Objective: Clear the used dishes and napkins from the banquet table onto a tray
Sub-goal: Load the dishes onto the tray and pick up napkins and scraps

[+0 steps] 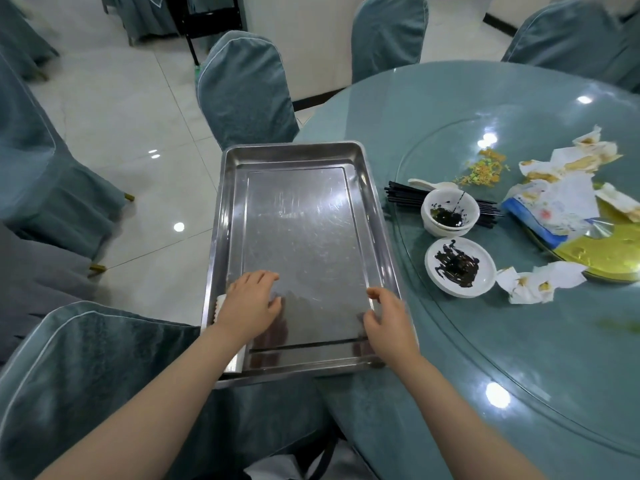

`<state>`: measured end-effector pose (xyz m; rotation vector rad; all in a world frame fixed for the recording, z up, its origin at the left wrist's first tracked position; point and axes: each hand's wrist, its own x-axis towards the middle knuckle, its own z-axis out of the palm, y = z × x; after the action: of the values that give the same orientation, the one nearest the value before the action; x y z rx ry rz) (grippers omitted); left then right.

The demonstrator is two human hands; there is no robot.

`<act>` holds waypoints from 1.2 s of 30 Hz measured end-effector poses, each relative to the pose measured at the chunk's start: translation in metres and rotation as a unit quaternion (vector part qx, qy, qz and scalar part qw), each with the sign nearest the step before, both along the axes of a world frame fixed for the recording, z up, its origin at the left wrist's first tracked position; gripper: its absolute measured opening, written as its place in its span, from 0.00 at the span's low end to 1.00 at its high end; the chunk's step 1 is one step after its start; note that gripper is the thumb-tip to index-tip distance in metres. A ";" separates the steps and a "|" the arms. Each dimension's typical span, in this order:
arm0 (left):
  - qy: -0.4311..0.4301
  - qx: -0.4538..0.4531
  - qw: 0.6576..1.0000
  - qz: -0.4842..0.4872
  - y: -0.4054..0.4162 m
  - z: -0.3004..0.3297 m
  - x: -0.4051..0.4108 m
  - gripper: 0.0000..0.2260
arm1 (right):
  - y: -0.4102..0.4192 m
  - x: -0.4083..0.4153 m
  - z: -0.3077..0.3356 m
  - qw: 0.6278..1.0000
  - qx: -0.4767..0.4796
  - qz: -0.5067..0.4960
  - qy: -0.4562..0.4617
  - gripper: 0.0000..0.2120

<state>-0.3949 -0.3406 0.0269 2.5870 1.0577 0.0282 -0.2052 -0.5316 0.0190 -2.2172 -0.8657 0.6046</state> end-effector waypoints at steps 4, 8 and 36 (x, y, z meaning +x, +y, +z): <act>0.006 -0.005 0.999 -0.041 -0.012 -0.002 0.034 0.19 | -0.022 0.027 -0.001 0.997 0.021 -0.071 0.018 0.18; 0.019 -0.018 0.995 -0.092 -0.024 -0.002 0.074 0.21 | -0.046 0.054 0.001 0.983 0.040 -0.168 0.059 0.17; -0.034 -0.308 0.944 -0.111 -0.109 0.008 0.291 0.23 | -0.080 0.185 -0.028 0.899 0.044 -0.383 0.206 0.26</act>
<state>-0.1040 -0.4496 0.0351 2.0910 0.6114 -0.2305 -0.0199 -0.6120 -0.0094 -2.0083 0.2083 0.5825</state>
